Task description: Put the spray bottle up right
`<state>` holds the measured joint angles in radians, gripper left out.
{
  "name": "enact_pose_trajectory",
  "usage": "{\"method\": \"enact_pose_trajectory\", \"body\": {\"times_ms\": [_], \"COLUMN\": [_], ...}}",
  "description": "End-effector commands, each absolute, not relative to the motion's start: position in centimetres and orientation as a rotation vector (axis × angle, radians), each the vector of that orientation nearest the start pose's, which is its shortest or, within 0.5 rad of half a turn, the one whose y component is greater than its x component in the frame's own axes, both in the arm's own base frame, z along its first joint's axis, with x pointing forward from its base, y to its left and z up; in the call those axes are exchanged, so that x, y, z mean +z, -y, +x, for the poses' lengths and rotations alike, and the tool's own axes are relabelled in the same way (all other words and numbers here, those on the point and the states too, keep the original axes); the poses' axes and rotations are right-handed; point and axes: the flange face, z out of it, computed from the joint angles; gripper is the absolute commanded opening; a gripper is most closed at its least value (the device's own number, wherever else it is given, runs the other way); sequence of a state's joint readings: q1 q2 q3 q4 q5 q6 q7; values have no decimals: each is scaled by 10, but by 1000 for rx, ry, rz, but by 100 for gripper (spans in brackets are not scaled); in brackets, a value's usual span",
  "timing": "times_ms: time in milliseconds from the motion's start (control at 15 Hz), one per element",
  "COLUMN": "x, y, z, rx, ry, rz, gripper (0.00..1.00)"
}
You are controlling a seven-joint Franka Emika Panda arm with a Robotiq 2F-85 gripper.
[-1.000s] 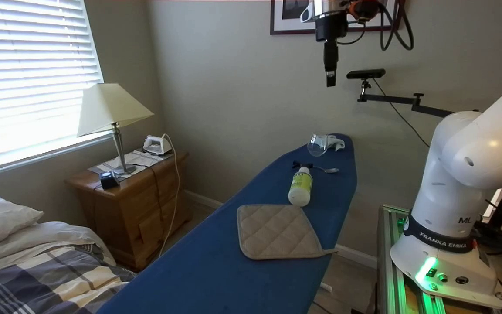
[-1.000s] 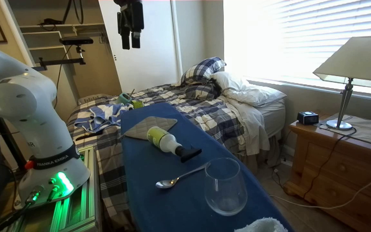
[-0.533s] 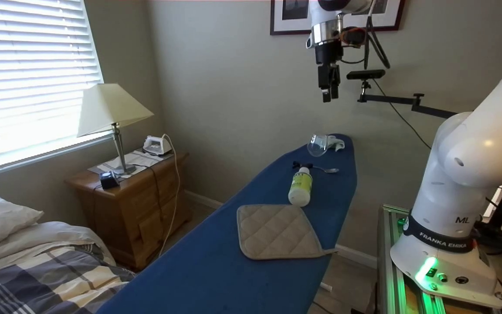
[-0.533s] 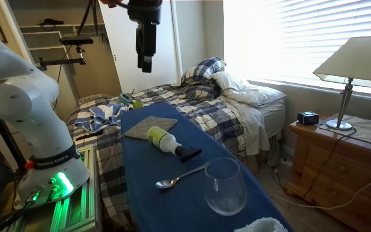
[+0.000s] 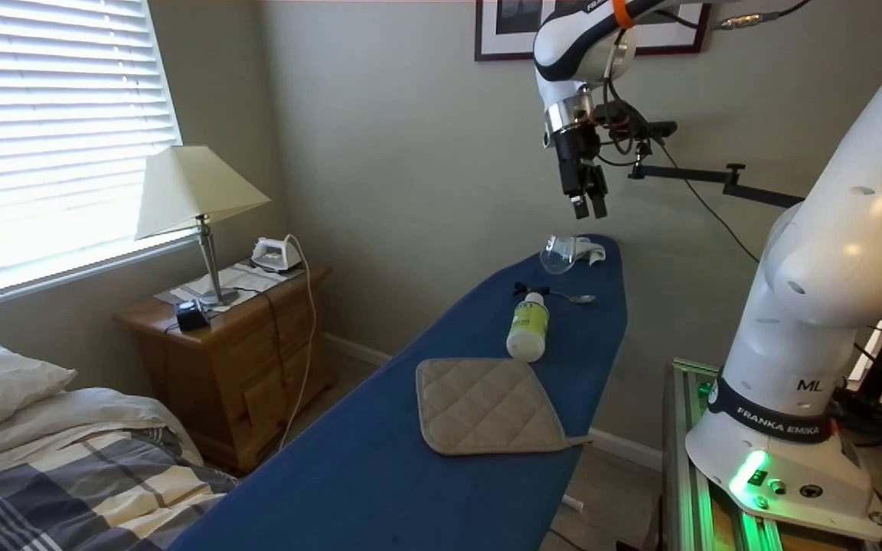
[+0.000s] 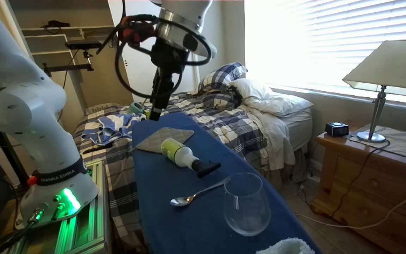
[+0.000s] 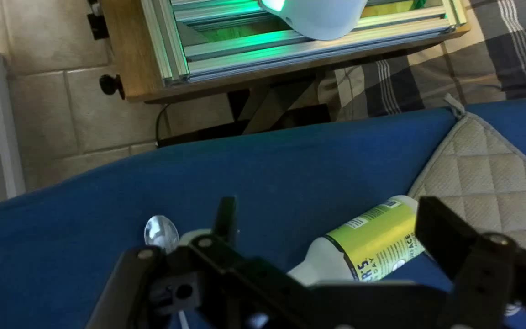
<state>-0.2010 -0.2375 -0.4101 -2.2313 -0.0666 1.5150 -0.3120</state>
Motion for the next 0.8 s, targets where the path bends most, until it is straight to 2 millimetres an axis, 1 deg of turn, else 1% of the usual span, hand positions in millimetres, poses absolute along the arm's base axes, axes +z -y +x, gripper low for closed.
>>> {"method": "enact_pose_trajectory", "body": {"times_ms": [0,133,267,333,467,667,733], "x": [425,414,412,408,391,370,361], "y": [256,260,261,267,282,293,294], "z": [338,340,341,347,358,367,368], "rx": [655,692,705,664,585,501,506], "ry": [-375,-398,-400,-437,-432,-393,-390], "rz": [-2786,-2757,-2752,-2774,-2810,-2846,-2837], "gripper": [100,100,100,100,100,100,100]}}
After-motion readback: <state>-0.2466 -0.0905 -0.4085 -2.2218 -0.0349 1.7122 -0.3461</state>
